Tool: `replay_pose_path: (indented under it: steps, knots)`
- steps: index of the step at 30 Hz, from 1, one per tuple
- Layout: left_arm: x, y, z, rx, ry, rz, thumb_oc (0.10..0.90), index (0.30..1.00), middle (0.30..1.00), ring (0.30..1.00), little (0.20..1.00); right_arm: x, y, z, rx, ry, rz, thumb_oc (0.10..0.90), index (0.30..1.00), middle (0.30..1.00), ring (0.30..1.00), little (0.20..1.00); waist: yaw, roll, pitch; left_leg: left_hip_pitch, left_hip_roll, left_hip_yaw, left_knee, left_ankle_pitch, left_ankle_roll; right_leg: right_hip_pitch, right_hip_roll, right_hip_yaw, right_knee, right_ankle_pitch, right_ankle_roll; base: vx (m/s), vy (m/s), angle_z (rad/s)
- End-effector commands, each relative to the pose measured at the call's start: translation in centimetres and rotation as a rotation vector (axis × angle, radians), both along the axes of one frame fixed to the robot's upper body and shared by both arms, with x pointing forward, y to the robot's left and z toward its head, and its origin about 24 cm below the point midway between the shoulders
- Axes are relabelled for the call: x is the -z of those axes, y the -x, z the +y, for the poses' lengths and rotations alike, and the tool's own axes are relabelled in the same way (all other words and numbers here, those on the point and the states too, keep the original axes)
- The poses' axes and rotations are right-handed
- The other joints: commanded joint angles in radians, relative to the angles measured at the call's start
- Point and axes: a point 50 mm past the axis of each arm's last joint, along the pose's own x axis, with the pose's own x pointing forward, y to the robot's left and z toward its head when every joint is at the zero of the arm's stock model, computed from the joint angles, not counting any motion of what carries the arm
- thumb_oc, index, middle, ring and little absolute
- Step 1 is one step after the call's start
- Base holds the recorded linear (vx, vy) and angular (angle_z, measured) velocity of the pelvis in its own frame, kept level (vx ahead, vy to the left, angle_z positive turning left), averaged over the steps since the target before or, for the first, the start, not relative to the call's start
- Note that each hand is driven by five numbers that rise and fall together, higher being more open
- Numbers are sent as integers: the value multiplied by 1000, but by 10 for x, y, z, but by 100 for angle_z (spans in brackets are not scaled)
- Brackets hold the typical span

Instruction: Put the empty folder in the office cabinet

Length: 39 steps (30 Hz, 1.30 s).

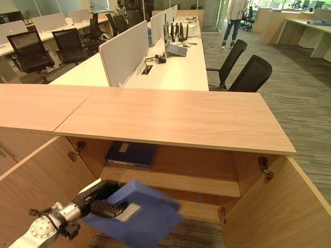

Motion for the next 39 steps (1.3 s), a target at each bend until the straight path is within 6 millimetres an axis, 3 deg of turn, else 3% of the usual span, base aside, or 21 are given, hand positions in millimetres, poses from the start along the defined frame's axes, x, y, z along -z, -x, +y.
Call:
replay_pose_path:
  steps: [1, 8, 9, 10, 11, 14, 15, 19, 26, 32, 39]
  knots:
    - [-61, -36, -10, 102, -74, -358, 400, 300, 300, 300, 300, -9, -62, 22, -125, -53, -198, 800, 900, 900, 900, 900, 9, -42, 5, 15, 12, -32, 0, -102, -28, 76, -61, 4, 7, -83, 87, -14, 2, 4]
    - [-46, -30, 0, 34, -245, -388, 400, 300, 300, 300, 300, -67, -138, 7, -386, 87, -586, 800, 900, 900, 900, 900, -5, -38, 15, 10, 12, -32, 0, -105, -22, 68, -64, 5, 7, -86, 85, -5, 1, -3]
    - [-46, -30, -1, 34, -245, -388, 400, 300, 300, 300, 300, -68, -137, 7, -387, 89, -585, 800, 900, 900, 900, 900, -5, -36, 15, 10, 12, -33, 0, -105, -22, 69, -64, 5, 7, -86, 85, 0, 0, 0]
    - [-47, -30, 1, 28, -287, -414, 400, 300, 300, 300, 300, -90, -155, 3, -444, 136, -702, 800, 900, 900, 900, 900, -9, -36, 17, 9, 12, -31, 0, -106, -21, 66, -65, 4, 7, -87, 85, 0, 0, 0]
    - [-47, -31, -1, 28, -285, -426, 400, 300, 300, 300, 300, -98, -159, 2, -452, 147, -743, 800, 900, 900, 900, 900, -10, -34, 18, 9, 12, -30, 0, -106, -21, 65, -65, 5, 7, -87, 85, 0, 0, 0]
    - [-49, -33, -4, 37, -276, -445, 400, 300, 300, 300, 300, -115, -171, 9, -483, 140, -840, 800, 900, 900, 900, 900, -10, -31, 19, 7, 13, -27, 0, -105, -21, 64, -66, 5, 7, -88, 85, -7, 0, -3]
    - [-52, -34, -9, 49, -241, -462, 400, 300, 300, 300, 300, -131, -180, 18, -530, 123, -929, 800, 900, 900, 900, 900, -10, -28, 22, 6, 14, -24, 0, -104, -21, 61, -68, 3, 7, -87, 86, 0, 0, 0]
    - [-60, -36, -18, 75, -159, -487, 400, 300, 300, 300, 300, -153, -193, 39, -617, 68, -1056, 800, 900, 900, 900, 900, -8, -22, 26, 5, 16, -17, 0, -103, -22, 60, -69, 3, 7, -86, 86, -2, -1, -1]
    - [-74, -45, -27, 141, -143, -539, 400, 300, 300, 300, 300, -166, -195, 74, -756, -82, -1110, 800, 900, 900, 900, 900, -6, -22, 26, 7, 17, -11, 0, -102, -26, 60, -71, 4, 7, -86, 86, 0, 0, 0]
    - [-79, -49, -33, 168, -136, -571, 400, 300, 300, 300, 300, -175, -198, 92, -783, -179, -1153, 800, 900, 900, 900, 900, -3, -23, 25, 8, 19, -9, 0, -100, -28, 61, -73, 1, 7, -86, 87, -2, -2, -1]
    - [-93, -57, -50, 236, -48, -614, 400, 300, 300, 300, 300, -191, -216, 102, -827, -140, -1230, 800, 900, 900, 900, 900, 2, -21, 16, 6, 18, -8, 0, -98, -27, 59, -74, 2, 7, -85, 87, 0, 0, 0]
